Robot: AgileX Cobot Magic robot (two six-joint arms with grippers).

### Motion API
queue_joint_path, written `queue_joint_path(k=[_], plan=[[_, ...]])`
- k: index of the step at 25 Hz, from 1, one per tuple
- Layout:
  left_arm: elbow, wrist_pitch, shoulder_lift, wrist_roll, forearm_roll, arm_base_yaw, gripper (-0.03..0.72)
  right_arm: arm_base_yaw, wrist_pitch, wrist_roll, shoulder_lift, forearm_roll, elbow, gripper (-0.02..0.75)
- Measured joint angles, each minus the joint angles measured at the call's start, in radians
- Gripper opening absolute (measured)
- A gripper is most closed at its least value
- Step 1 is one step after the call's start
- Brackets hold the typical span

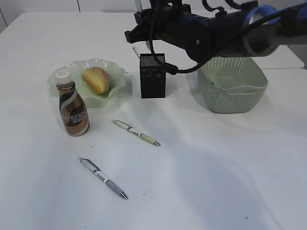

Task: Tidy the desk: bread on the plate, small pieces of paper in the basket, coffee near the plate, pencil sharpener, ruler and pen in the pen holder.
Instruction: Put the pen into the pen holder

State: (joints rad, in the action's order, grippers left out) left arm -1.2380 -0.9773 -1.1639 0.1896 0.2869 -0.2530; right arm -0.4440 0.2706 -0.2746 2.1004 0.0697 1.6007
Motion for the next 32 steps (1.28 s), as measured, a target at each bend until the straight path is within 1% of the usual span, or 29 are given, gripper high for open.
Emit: queue_joint_path(k=[3, 8, 10, 11, 17, 25, 32], plan=[[0.000, 0.000, 0.000, 0.000, 0.000, 0.000, 0.323, 0.004, 0.037, 0.000, 0.028, 0.001, 0.000, 0.112], [0.000, 0.019, -0.002, 0.000, 0.000, 0.000, 0.323, 0.007, 0.057, 0.002, 0.061, 0.005, 0.031, 0.112], [0.000, 0.023, -0.002, 0.000, 0.000, 0.000, 0.323, 0.010, 0.062, 0.002, 0.077, 0.019, 0.048, 0.112], [0.000, 0.024, -0.002, 0.000, 0.000, 0.000, 0.323, 0.016, 0.070, 0.003, 0.094, 0.050, 0.065, 0.112], [0.000, 0.054, -0.004, 0.000, 0.000, 0.000, 0.323, 0.036, 0.072, 0.005, 0.123, 0.082, 0.071, 0.112], [0.000, 0.077, -0.004, 0.000, -0.002, 0.000, 0.323, 0.043, 0.058, 0.010, 0.201, 0.084, 0.144, 0.112], [0.000, 0.080, -0.004, 0.000, -0.002, 0.000, 0.323, 0.053, 0.051, 0.010, 0.240, 0.084, 0.166, 0.112]])
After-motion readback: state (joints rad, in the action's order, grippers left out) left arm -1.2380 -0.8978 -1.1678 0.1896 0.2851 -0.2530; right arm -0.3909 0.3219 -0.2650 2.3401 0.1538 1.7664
